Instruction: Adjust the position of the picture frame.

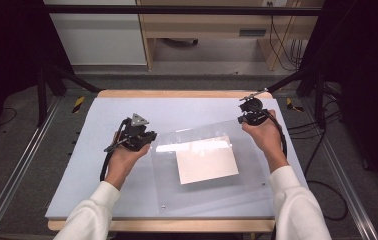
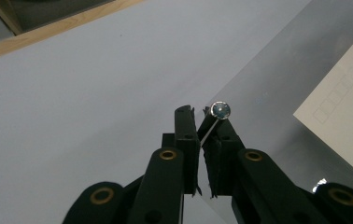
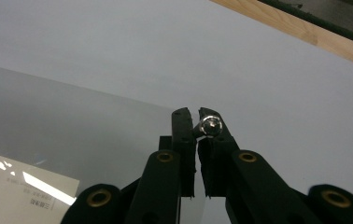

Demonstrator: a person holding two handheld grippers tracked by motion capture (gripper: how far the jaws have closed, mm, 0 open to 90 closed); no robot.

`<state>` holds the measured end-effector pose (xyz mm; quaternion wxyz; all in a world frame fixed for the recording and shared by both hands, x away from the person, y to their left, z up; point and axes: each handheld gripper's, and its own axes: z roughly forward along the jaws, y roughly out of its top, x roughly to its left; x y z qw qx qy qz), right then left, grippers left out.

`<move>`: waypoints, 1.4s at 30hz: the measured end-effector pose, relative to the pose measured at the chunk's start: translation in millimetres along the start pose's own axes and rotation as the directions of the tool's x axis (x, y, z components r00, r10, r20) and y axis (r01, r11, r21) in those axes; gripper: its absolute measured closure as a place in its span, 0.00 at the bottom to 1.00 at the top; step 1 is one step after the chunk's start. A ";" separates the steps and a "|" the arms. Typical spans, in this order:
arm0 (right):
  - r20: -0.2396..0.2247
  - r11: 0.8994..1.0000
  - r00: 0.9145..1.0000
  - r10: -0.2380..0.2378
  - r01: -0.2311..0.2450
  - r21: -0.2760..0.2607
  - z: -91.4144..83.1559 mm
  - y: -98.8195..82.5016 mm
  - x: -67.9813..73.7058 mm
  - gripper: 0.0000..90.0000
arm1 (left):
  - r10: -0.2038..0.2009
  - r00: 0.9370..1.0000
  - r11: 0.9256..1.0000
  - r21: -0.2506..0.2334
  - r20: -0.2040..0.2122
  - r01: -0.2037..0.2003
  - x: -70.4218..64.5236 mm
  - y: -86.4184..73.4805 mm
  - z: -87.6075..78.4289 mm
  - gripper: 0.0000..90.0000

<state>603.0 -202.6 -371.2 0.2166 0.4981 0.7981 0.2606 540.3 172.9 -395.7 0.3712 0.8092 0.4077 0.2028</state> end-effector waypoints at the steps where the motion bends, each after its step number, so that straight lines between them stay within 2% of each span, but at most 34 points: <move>1: 0.002 1.000 1.000 -0.002 0.002 0.000 -1.2 0.9 2.2 0.95 | 0.003 1.000 1.000 0.000 -0.005 -0.003 2.2 0.4 -4.3 0.93; 14: 0.002 1.000 1.000 -0.003 0.003 -0.004 -13.6 4.9 20.5 0.95 | 0.018 1.000 1.000 0.003 -0.010 -0.018 13.2 2.0 -22.5 0.93; 24: -0.001 1.000 1.000 0.008 -0.008 -0.002 -21.3 1.7 42.5 0.95 | 0.046 0.999 0.999 0.013 0.002 -0.046 31.4 0.2 -36.0 0.93; 31: -0.001 1.000 1.000 0.021 -0.021 0.022 -16.3 -14.6 60.5 0.95 | 0.065 0.998 0.997 0.042 0.009 -0.065 42.2 -7.6 -31.3 0.93; 33: -0.001 0.999 1.000 0.018 -0.018 0.035 -12.8 -17.7 65.0 0.95 | 0.058 0.998 0.997 0.045 0.009 -0.058 44.4 -10.6 -28.5 0.93; 38: 0.001 0.999 1.000 0.012 -0.012 0.046 -8.8 -19.3 68.6 0.95 | 0.046 0.999 0.998 0.053 0.015 -0.047 49.9 -14.6 -22.4 0.93; 42: -0.003 0.998 1.000 0.017 -0.017 0.061 -3.6 -23.2 69.4 0.95 | 0.056 0.998 0.995 0.076 0.027 -0.058 51.7 -16.3 -16.3 0.93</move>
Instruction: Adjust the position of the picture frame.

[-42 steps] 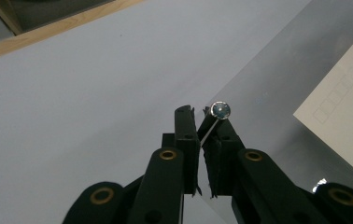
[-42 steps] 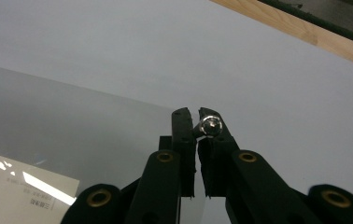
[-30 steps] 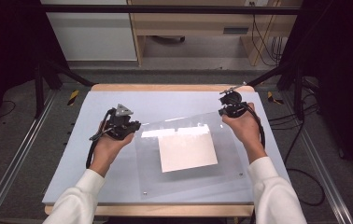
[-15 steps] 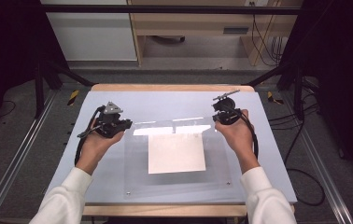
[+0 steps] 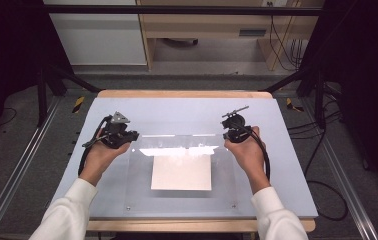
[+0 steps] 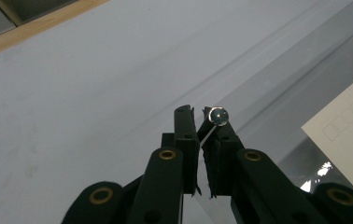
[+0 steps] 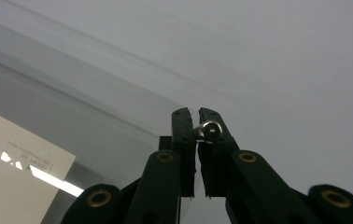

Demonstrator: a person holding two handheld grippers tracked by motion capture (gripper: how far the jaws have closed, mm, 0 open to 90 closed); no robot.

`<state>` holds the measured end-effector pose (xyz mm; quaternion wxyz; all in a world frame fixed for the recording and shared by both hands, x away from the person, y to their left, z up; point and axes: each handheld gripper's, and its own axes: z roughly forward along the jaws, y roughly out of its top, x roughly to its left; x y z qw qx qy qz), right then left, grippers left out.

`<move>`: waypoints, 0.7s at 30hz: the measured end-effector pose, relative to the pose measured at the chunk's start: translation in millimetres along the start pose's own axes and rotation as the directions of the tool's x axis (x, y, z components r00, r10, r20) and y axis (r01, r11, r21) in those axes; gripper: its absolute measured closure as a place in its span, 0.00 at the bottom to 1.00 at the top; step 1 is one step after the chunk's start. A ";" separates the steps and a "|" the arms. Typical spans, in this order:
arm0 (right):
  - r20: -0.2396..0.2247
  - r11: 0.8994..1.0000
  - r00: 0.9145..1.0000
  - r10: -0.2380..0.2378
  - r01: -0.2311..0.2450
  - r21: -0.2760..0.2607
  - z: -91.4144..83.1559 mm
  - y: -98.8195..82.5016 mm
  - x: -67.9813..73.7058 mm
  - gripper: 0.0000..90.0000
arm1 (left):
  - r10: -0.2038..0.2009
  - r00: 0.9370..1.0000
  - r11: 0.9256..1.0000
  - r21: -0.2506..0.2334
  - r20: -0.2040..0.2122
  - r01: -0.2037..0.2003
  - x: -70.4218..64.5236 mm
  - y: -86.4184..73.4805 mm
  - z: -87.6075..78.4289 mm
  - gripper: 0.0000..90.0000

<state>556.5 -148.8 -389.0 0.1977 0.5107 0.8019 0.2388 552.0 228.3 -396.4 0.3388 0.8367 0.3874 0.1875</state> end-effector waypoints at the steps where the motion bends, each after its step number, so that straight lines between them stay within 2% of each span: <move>1: 0.000 1.000 1.000 -0.002 0.002 0.005 1.6 -1.1 -0.4 0.95 | -0.004 1.000 1.000 0.000 0.002 0.004 0.1 -0.3 1.8 0.93; 12: -0.008 0.999 1.000 0.020 -0.019 0.046 29.1 -5.9 -9.2 0.95 | -0.008 1.000 0.999 0.037 0.007 0.008 2.1 -3.4 28.2 0.93; 18: -0.015 0.999 1.000 0.016 -0.015 0.047 35.9 -7.3 -12.3 0.95 | -0.032 0.999 0.999 0.038 0.004 0.032 3.2 -7.5 39.1 0.93; 21: -0.017 0.999 0.999 0.029 -0.028 0.045 39.4 -9.1 -15.4 0.95 | -0.025 1.000 0.999 0.043 -0.002 0.025 1.8 -6.5 42.7 0.93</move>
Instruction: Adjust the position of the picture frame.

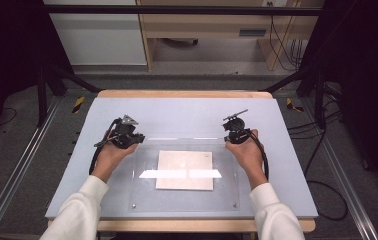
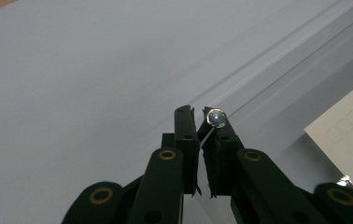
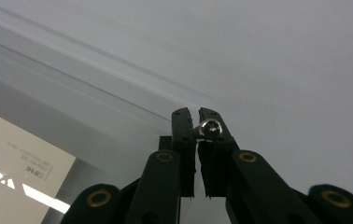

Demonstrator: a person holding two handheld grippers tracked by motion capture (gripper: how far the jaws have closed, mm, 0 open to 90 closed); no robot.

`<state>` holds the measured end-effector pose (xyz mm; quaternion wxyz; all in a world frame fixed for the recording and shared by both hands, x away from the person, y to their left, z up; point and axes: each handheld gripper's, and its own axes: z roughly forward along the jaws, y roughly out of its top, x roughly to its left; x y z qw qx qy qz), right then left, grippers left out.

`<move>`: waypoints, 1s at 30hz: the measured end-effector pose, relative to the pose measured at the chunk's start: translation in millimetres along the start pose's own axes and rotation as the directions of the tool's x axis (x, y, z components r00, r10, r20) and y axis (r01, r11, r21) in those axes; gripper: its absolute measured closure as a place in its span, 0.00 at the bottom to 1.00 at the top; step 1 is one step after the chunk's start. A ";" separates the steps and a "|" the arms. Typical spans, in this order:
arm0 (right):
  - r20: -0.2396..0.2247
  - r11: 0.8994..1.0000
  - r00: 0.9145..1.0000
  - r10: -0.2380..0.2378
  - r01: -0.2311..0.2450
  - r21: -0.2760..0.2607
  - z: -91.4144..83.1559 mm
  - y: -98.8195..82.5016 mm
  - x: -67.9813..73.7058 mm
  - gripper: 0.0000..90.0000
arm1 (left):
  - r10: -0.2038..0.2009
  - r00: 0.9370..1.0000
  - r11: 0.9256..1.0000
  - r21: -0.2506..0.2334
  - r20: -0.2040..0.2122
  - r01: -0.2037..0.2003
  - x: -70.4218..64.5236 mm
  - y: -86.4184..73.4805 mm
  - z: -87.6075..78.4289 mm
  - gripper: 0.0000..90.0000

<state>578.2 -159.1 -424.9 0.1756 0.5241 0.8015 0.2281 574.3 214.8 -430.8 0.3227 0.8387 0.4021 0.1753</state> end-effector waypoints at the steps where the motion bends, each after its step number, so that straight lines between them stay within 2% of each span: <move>1: 0.000 1.000 1.000 0.004 -0.004 -0.001 0.7 -0.6 -0.4 0.95 | -0.005 1.000 1.000 -0.003 0.001 0.005 -0.3 0.0 1.7 0.93; 8: -0.004 1.000 1.000 0.018 -0.018 -0.005 7.9 -5.0 -3.9 0.95 | -0.015 1.000 1.000 0.017 0.000 0.015 0.8 -0.7 11.6 0.93; 15: -0.008 1.000 1.000 0.016 -0.016 -0.001 14.9 -7.5 -5.1 0.95 | -0.032 0.999 0.999 0.016 0.001 0.032 1.3 -3.2 18.3 0.94; 18: -0.009 1.000 1.000 0.025 -0.025 0.001 16.1 -7.8 -5.9 0.95 | -0.045 0.999 0.999 0.002 -0.009 0.045 0.2 -2.7 21.2 0.94; 26: -0.018 1.000 1.000 0.023 -0.023 -0.013 21.1 -10.6 -9.4 0.95 | -0.055 0.998 0.998 0.004 -0.023 0.055 -1.1 -3.6 25.8 0.94; 30: -0.025 0.999 0.999 0.023 -0.024 -0.026 23.1 -12.6 -10.3 0.95 | -0.040 0.999 0.999 0.005 -0.037 0.040 -2.0 -4.8 26.2 0.94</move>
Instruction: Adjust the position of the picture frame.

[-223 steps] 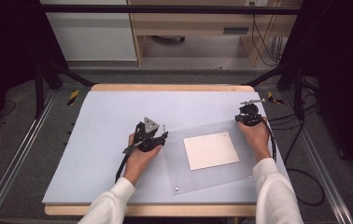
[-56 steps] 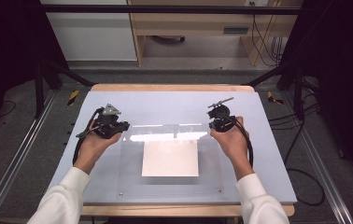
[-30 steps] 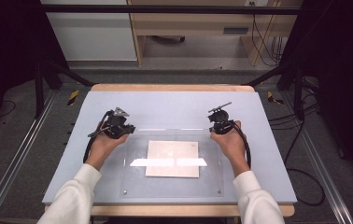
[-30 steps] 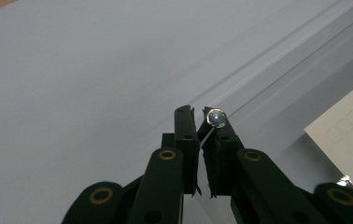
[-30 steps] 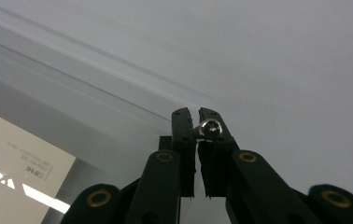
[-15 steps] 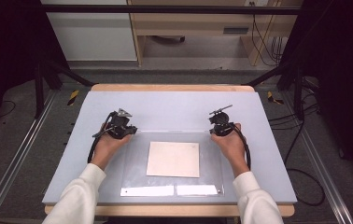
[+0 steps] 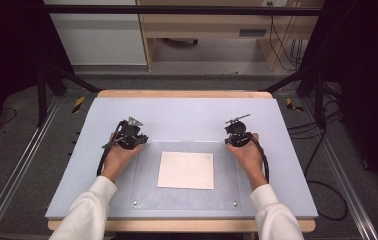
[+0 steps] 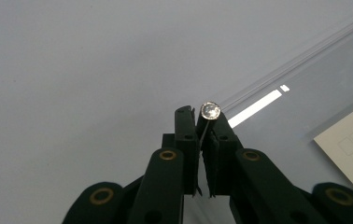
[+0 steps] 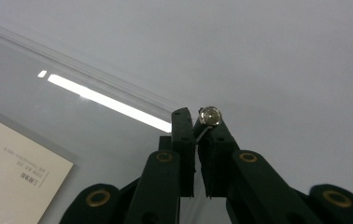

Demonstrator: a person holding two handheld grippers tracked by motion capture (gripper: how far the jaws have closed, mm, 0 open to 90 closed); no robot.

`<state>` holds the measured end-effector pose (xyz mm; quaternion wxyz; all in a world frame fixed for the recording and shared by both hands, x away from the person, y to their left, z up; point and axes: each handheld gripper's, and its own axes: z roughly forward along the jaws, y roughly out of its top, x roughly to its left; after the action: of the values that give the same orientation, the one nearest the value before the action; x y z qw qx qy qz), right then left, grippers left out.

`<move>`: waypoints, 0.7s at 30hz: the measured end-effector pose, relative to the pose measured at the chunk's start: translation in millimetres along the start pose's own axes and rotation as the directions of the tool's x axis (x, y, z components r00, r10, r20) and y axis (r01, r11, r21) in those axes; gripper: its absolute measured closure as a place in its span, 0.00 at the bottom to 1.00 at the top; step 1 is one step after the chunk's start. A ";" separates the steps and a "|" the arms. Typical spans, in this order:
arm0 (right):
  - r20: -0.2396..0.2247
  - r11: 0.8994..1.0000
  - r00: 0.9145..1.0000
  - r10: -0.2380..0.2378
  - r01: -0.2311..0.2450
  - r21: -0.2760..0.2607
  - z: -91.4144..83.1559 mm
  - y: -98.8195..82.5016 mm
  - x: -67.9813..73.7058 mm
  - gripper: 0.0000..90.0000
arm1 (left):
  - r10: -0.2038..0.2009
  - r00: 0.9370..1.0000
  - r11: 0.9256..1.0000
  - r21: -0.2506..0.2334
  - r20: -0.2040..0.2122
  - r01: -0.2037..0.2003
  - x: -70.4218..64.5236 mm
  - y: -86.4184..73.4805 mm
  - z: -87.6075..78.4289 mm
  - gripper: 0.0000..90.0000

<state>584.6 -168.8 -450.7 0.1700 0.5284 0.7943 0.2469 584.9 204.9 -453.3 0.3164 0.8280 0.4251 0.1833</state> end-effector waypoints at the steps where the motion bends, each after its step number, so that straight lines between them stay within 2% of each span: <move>1: -0.002 1.000 1.000 0.005 -0.005 -0.001 0.2 -0.7 0.4 0.95 | -0.003 1.000 1.000 -0.002 -0.002 0.003 -0.3 -0.4 0.4 0.94; 3: -0.001 1.000 1.000 -0.005 0.005 -0.012 1.1 -2.4 -0.2 0.93 | -0.002 1.000 1.000 -0.001 -0.010 0.002 -1.4 -1.2 0.7 0.93; 5: -0.011 0.999 1.000 -0.003 0.003 -0.045 -1.8 -3.9 -0.2 0.87 | 0.002 1.000 0.999 -0.038 -0.022 -0.003 -2.8 -2.5 -1.2 0.90; 8: 0.015 0.992 0.999 -0.048 0.049 -0.116 -12.9 -6.3 1.1 0.76 | 0.022 0.996 0.995 -0.097 -0.090 -0.031 -7.4 -3.4 -12.5 0.70; 10: 0.026 0.983 0.998 -0.058 0.062 -0.172 -22.1 -10.2 1.1 0.70 | 0.011 0.993 0.989 -0.147 -0.114 -0.028 -8.6 -6.5 -20.3 0.55; 11: 0.031 0.973 0.997 -0.068 0.073 -0.220 -26.2 -13.3 1.1 0.69 | -0.006 0.994 0.985 -0.175 -0.108 -0.013 -8.5 -8.4 -23.9 0.49; 13: 0.046 0.960 0.997 -0.069 0.079 -0.270 -31.6 -18.8 1.8 0.66 | -0.020 0.994 0.975 -0.223 -0.108 -0.004 -9.3 -13.0 -29.4 0.41; 14: 0.055 0.948 0.995 -0.086 0.099 -0.301 -33.2 -23.0 2.9 0.66 | -0.028 0.995 0.971 -0.239 -0.096 0.004 -9.8 -14.9 -31.0 0.35; 15: 0.055 0.948 0.995 -0.086 0.099 -0.301 -33.2 -23.0 2.9 0.66 | -0.037 0.994 0.968 -0.250 -0.100 0.011 -10.6 -16.7 -32.2 0.35; 17: 0.056 0.941 0.993 -0.102 0.114 -0.318 -32.4 -25.2 5.3 0.66 | -0.038 0.993 0.962 -0.273 -0.108 0.007 -12.3 -19.5 -33.2 0.27; 20: 0.071 0.936 0.991 -0.112 0.129 -0.327 -28.8 -25.0 7.7 0.68 | -0.042 0.996 0.953 -0.302 -0.080 0.016 -15.2 -22.4 -31.6 0.17; 21: 0.069 0.935 0.991 -0.113 0.130 -0.330 -27.1 -24.6 7.5 0.70 | -0.038 0.997 0.956 -0.294 -0.071 0.015 -15.6 -22.8 -31.0 0.16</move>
<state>548.8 -175.5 -442.6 0.2915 0.4478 0.7676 0.3540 544.7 213.5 -446.7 0.4214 0.7587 0.4161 0.2714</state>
